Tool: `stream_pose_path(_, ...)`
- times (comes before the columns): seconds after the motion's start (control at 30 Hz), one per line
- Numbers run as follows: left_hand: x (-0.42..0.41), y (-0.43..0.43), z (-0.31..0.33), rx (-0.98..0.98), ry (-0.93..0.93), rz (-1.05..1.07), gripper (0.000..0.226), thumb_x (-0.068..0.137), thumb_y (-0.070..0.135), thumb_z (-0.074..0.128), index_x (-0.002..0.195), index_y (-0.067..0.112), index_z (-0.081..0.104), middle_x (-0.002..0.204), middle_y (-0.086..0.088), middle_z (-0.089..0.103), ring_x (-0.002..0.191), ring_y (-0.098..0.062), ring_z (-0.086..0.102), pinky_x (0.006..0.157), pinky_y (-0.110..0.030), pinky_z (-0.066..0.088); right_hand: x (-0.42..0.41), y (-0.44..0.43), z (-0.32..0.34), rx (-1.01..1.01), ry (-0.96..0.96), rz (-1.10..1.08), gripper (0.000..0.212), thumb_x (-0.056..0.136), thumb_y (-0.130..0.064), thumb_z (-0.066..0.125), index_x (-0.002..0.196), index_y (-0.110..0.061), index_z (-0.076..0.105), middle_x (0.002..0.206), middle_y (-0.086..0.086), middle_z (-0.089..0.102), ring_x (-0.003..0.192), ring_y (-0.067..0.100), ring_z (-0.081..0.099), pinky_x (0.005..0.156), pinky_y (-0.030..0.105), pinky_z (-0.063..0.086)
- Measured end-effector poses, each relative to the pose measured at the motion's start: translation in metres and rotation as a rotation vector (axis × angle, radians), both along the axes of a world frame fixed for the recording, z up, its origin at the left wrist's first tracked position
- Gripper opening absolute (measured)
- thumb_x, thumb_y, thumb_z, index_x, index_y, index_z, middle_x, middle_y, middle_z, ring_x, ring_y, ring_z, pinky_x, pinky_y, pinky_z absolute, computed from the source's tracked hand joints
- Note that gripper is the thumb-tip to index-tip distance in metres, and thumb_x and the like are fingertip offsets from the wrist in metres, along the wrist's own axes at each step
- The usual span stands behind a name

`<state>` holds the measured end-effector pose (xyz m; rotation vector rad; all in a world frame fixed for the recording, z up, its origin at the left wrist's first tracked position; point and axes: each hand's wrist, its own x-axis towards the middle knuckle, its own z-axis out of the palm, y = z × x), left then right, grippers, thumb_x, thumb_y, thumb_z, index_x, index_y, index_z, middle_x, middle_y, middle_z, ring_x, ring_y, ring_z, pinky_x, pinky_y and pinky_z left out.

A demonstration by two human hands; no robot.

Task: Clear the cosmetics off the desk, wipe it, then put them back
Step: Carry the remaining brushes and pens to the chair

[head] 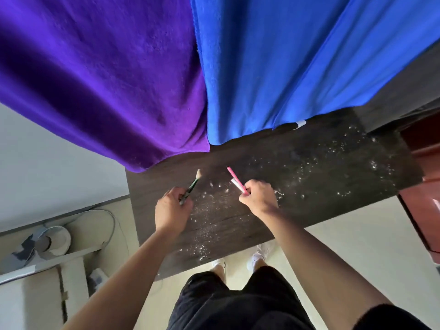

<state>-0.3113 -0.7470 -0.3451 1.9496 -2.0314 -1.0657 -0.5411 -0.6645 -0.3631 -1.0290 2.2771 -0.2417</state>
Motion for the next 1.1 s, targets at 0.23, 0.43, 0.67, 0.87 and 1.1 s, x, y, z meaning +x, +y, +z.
stream_pose_path(0.23, -0.06, 0.014, 0.011, 0.009, 0.09, -0.221, 0.017, 0.081, 0.023, 0.07, 0.099, 0.024, 0.073, 0.087, -0.004, 0.073, 0.083, -0.028, 0.066, 0.074, -0.034, 0.052, -0.026, 0.073, 0.021, -0.065, -0.006, -0.25, 0.015, 0.082, -0.02, 0.071, 0.093, -0.011, 0.072, 0.087, 0.004, 0.075, 0.064, 0.019, 0.068, 0.057, 0.017, 0.05)
stream_pose_path(0.43, -0.146, 0.061, 0.049, -0.006, 0.293, -0.397, 0.013, 0.081, 0.025, 0.073, 0.088, 0.035, 0.068, 0.073, 0.016, 0.069, 0.073, -0.006, 0.066, 0.073, -0.024, 0.051, -0.063, 0.149, 0.077, -0.261, 0.075, -0.49, 0.012, 0.081, -0.02, 0.07, 0.089, -0.012, 0.071, 0.082, 0.003, 0.071, 0.068, 0.019, 0.065, 0.063, 0.022, 0.051)
stream_pose_path(0.67, -0.253, 0.203, 0.108, -0.037, 0.548, -0.673, 0.016, 0.081, 0.02, 0.074, 0.084, 0.033, 0.066, 0.07, 0.017, 0.068, 0.066, -0.001, 0.065, 0.069, -0.021, 0.051, -0.092, 0.326, 0.137, -0.418, 0.227, -0.78, 0.008, 0.082, -0.027, 0.071, 0.087, -0.021, 0.07, 0.08, -0.005, 0.067, 0.07, 0.011, 0.062, 0.069, 0.026, 0.052)
stream_pose_path(0.87, -0.303, 0.4, 0.156, 0.003, 0.68, -0.9, 0.015, 0.084, 0.021, 0.071, 0.086, 0.034, 0.065, 0.075, 0.015, 0.068, 0.064, 0.006, 0.061, 0.054, -0.007, 0.041, -0.08, 0.533, 0.16, -0.526, 0.304, -0.997, 0.009, 0.081, -0.025, 0.073, 0.089, -0.027, 0.069, 0.083, -0.009, 0.065, 0.065, 0.0, 0.061, 0.062, 0.004, 0.043)
stream_pose_path(1.1, -0.334, 0.629, 0.19, 0.058, 0.747, -1.134, 0.01, 0.088, 0.017, 0.071, 0.091, 0.026, 0.066, 0.078, 0.012, 0.067, 0.055, 0.002, 0.06, 0.043, -0.011, 0.043, -0.069, 0.762, 0.186, -0.578, 0.429, -1.24, 0.013, 0.082, -0.023, 0.073, 0.085, -0.031, 0.063, 0.075, -0.015, 0.061, 0.063, -0.005, 0.059, 0.057, 0.003, 0.043)
